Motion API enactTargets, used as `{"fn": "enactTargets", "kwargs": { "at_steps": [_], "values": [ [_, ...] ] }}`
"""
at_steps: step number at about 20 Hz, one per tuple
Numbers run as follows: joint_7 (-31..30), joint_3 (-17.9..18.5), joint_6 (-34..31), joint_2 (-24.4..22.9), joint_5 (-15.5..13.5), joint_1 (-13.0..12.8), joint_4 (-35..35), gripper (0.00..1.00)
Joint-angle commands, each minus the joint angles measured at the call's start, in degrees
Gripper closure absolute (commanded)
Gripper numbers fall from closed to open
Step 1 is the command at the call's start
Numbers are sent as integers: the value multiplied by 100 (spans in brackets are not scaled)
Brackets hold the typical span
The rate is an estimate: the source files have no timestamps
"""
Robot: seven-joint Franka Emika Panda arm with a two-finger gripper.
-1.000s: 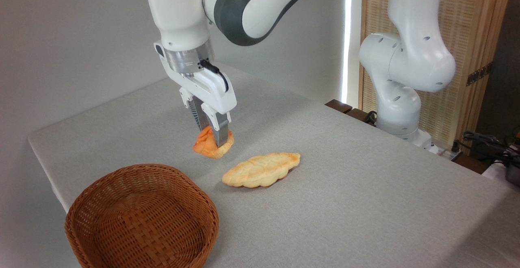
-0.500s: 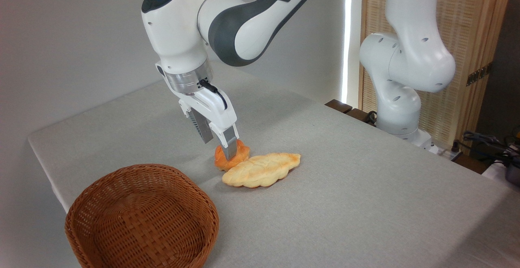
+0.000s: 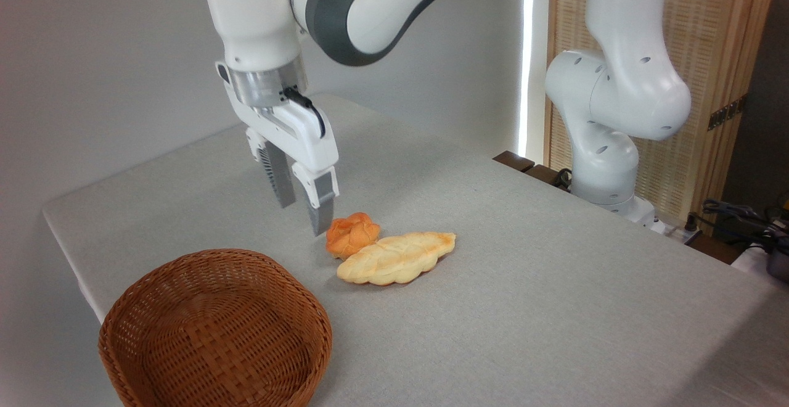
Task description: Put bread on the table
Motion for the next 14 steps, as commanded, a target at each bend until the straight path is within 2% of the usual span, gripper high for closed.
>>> {"fn": "enactTargets", "kwargs": {
  "at_steps": [1,3,5,6,14],
  "values": [
    [-13,263,413,-32,84,-6,129,0],
    [4,369,440,-50,145,-6,208,0],
    [-39,378,440,-67,443,-6,226,0],
    [-48,387,440,-67,496,-6,243,0],
    [-101,554,431,-111,514,21,366,0]
  ]
}}
